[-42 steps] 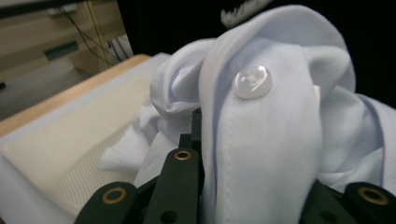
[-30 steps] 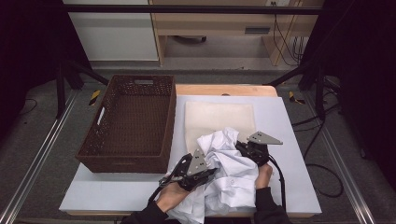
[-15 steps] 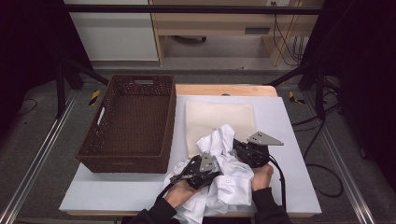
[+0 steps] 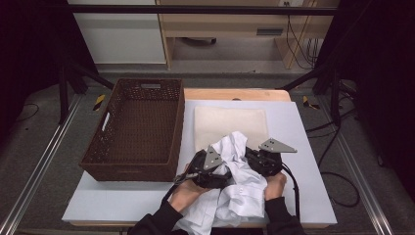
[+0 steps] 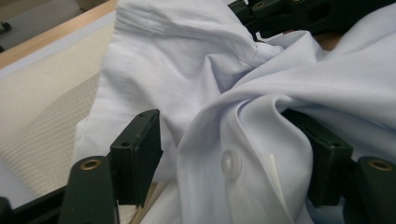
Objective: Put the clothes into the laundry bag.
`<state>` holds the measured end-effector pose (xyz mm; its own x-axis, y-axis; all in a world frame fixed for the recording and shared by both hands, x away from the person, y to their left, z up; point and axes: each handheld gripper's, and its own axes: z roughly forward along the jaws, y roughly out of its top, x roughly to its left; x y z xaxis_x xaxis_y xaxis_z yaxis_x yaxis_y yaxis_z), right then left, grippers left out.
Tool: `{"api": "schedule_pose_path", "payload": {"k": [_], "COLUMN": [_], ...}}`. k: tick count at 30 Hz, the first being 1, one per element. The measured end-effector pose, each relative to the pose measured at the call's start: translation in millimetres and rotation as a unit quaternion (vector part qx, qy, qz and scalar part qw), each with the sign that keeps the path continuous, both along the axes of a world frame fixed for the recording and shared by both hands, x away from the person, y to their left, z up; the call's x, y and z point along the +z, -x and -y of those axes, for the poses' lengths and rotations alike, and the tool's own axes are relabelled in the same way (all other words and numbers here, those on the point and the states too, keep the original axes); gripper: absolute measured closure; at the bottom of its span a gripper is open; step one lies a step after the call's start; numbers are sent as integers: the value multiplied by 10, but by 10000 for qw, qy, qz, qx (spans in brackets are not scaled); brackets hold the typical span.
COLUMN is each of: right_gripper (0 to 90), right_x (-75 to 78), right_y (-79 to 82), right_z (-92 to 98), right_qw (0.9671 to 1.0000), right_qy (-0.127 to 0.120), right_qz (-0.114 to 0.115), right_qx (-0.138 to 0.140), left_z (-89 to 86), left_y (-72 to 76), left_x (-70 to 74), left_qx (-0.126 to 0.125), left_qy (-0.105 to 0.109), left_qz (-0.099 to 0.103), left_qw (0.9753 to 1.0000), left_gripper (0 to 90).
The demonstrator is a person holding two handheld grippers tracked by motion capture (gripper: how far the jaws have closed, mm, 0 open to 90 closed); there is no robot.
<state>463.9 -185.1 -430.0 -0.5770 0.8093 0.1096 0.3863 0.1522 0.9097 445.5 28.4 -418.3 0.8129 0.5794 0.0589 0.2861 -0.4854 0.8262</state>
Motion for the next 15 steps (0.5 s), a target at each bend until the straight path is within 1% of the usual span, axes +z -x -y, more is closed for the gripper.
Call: {"api": "schedule_pose_path", "payload": {"k": [1, 3, 4, 6, 8, 10, 11, 13, 15], "right_gripper": [873, 873, 873, 873, 874, 873, 873, 874, 873], "right_x": [1, 0, -2, -7, -7, -3, 0, 9, 19], "right_y": [3, 6, 6, 2, 0, -1, 0, 2, 7], "right_z": [-1, -7, -8, -13, -11, -7, -6, -6, 0], "right_qw": [10000, 10000, 10000, 10000, 10000, 10000, 10000, 10000, 10000], "right_qy": [14, 9, 19, 22, 3, -5, -7, -16, -30], "right_qz": [5, -3, -9, -18, -20, -2, -6, -1, 39], "right_qx": [13, 18, 20, 23, 24, 33, 30, -2, -8], "left_z": [30, 71, 82, 88, 87, 85, 91, 115, 136], "left_y": [-33, -86, -100, -109, -79, -43, -21, -17, -31], "left_x": [-44, -128, -164, -203, -222, -234, -255, -308, -352], "left_qx": [-12, -19, -23, -56, -113, -186, -230, -258, -253], "left_qy": [28, 114, 155, 217, 163, 103, 14, -92, -171], "left_qz": [-42, -124, -146, -215, -132, -79, -72, -187, -251], "left_qw": [10000, 9999, 9998, 9995, 9997, 9997, 9997, 9994, 9992], "left_gripper": [349, 443, 531, 677, 766, 800, 803, 804, 802]}}
